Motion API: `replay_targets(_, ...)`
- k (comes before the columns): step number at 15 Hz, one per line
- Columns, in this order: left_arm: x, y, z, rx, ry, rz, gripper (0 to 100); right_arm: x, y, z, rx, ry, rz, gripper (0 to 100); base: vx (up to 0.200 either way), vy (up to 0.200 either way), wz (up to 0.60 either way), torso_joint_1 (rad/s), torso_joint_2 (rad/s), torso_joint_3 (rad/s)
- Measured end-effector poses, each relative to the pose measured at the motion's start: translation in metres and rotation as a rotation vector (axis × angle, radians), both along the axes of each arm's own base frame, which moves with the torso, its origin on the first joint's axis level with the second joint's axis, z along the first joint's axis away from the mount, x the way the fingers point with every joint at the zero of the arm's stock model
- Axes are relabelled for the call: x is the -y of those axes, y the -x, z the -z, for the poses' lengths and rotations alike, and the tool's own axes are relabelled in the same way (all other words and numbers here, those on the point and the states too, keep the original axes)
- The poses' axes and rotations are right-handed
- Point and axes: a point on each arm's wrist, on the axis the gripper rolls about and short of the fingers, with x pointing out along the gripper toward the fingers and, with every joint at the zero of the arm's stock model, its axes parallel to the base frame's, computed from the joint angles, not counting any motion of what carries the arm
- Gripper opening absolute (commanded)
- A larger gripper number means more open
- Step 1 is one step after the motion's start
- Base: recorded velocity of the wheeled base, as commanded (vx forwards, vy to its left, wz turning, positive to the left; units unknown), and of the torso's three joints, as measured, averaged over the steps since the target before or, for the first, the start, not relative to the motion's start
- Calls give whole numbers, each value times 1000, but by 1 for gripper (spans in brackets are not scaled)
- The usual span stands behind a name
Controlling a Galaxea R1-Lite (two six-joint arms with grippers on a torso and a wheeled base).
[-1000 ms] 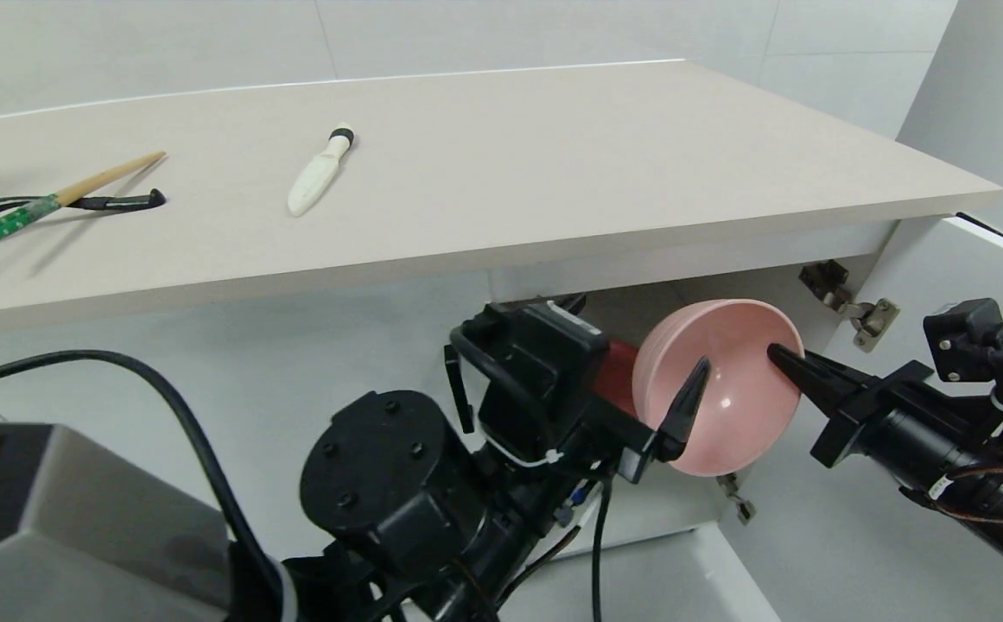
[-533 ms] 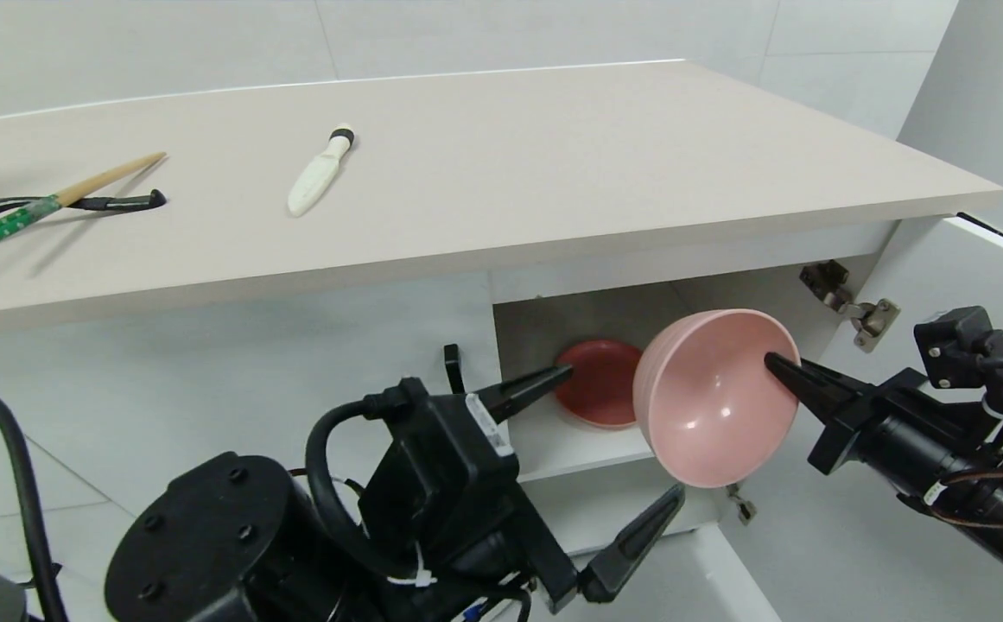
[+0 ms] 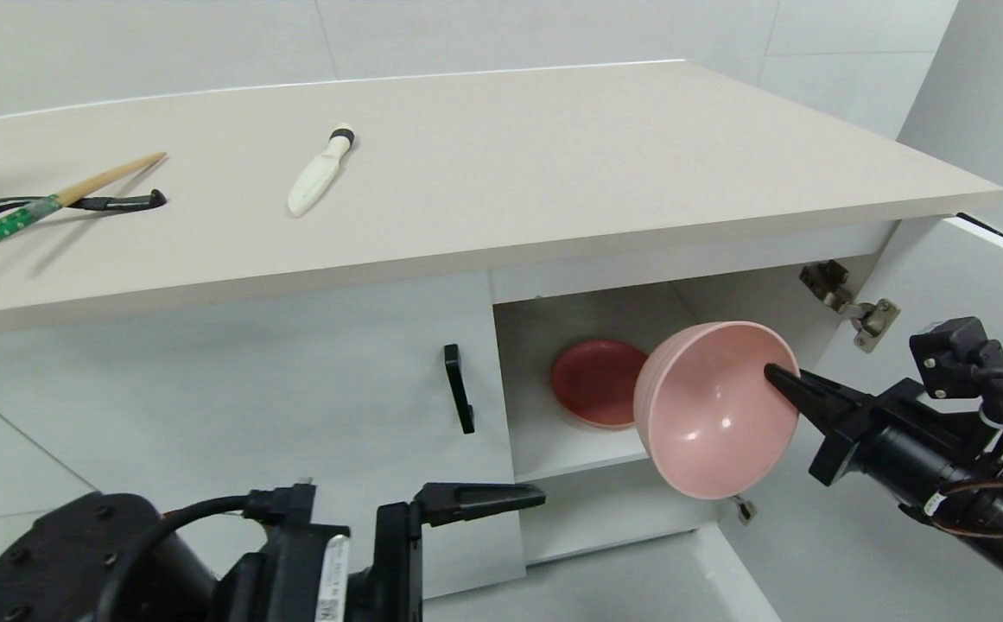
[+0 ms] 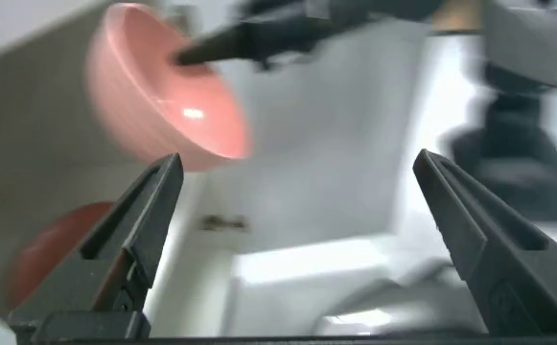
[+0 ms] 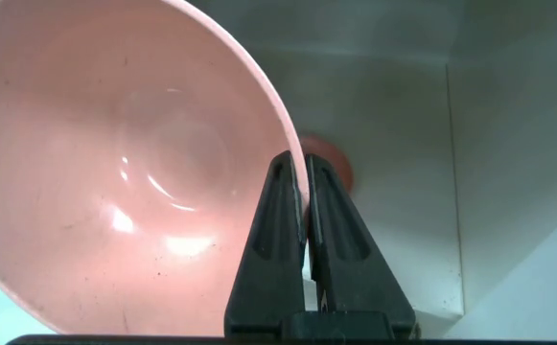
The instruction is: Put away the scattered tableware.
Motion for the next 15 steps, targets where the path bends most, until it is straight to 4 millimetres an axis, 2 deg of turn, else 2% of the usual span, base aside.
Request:
replay_targets(3,-25,14,-2,8,2,-16,100,3,8,9,-58,-3,-1,0,0,0,0,0,0,0)
replay_targets(5,-37,24,-10,42,32,-35,100,6,15,14,-139,-93,-4,0,0,0,0,0,0,0)
replay_targets(9,-65,39,-28,105,93,-182,100,10,17,17,-175,-131,24,0,0,0,0,0,0,0)
replay_targets(15,-112,90,-14,-38,-26,-409,100,9,12,28,-226,-114,36,0,0,0,0,0,0,0)
